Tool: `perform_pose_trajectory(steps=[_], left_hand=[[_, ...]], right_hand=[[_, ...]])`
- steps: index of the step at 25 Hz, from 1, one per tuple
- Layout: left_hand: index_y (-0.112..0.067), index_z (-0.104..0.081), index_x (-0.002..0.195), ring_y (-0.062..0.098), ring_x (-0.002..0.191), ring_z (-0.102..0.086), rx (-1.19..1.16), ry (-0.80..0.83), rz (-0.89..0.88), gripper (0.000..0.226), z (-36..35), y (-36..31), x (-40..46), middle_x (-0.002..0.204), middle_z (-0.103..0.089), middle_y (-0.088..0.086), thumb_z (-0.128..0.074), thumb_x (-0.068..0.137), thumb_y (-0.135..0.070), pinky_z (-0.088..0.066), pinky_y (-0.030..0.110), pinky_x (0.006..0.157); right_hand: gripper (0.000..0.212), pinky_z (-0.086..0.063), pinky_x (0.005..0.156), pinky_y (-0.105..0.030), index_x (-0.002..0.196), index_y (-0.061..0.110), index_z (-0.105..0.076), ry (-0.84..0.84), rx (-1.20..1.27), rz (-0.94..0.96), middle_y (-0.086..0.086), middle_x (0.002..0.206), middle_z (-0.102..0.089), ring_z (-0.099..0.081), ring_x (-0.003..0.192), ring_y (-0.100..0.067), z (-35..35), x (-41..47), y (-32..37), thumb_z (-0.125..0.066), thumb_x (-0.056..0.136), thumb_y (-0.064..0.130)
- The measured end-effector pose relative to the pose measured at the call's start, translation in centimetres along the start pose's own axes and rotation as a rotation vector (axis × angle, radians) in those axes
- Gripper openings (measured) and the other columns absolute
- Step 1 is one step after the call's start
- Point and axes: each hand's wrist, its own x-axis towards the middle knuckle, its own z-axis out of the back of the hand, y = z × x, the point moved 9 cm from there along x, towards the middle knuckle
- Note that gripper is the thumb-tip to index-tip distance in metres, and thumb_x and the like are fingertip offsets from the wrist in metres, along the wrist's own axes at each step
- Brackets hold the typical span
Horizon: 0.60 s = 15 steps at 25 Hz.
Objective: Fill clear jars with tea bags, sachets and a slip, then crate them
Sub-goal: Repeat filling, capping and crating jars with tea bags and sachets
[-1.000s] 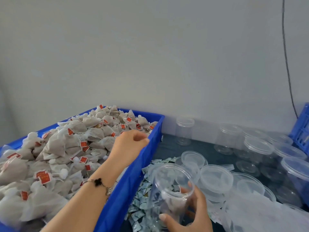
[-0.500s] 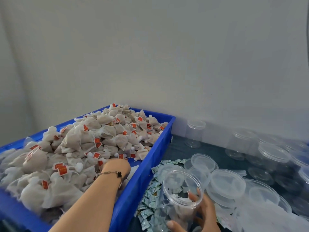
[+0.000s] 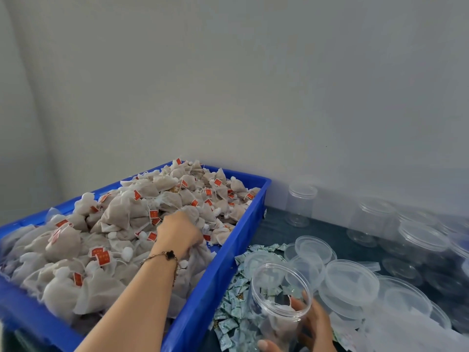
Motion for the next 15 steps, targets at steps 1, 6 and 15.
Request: perform_pose_trajectory(steps=[1,6,15], left_hand=[[-0.008,-0.056,0.074,0.014,0.061,-0.060,-0.084,0.011,0.003,0.014,0.5,0.0,-0.1,0.079,-0.067,0.004,-0.067,0.079,-0.016,-0.042,0.020,0.044],[-0.001,-0.065,0.082,0.022,0.086,-0.070,-0.404,-0.004,-0.009,0.016,1.7,-0.3,-1.0,0.094,-0.073,0.012,-0.069,0.076,-0.015,-0.057,0.031,0.075],[-0.006,-0.070,0.072,0.014,0.062,-0.071,-1.016,0.278,-0.403,0.014,2.5,-8.1,-8.6,0.071,-0.073,0.007,-0.070,0.076,0.008,-0.053,0.017,0.052]], right_hand=[[0.105,-0.043,0.072,-0.015,0.118,0.034,-0.046,-0.048,-0.096,0.045,0.012,0.115,-0.060,-0.060,0.099,0.000,0.0,-0.1,-0.3,-0.095,0.025,0.046],[0.109,-0.046,0.078,-0.009,0.111,0.051,-0.040,-0.037,-0.221,0.123,0.028,0.109,-0.062,-0.058,0.097,0.013,-0.2,-0.7,-1.1,-0.092,0.015,0.055],[0.110,-0.046,0.082,-0.010,0.118,0.032,-0.049,0.142,-0.229,0.225,0.025,0.103,-0.066,-0.060,0.099,0.007,-1.1,-0.3,1.1,-0.098,0.020,0.036]])
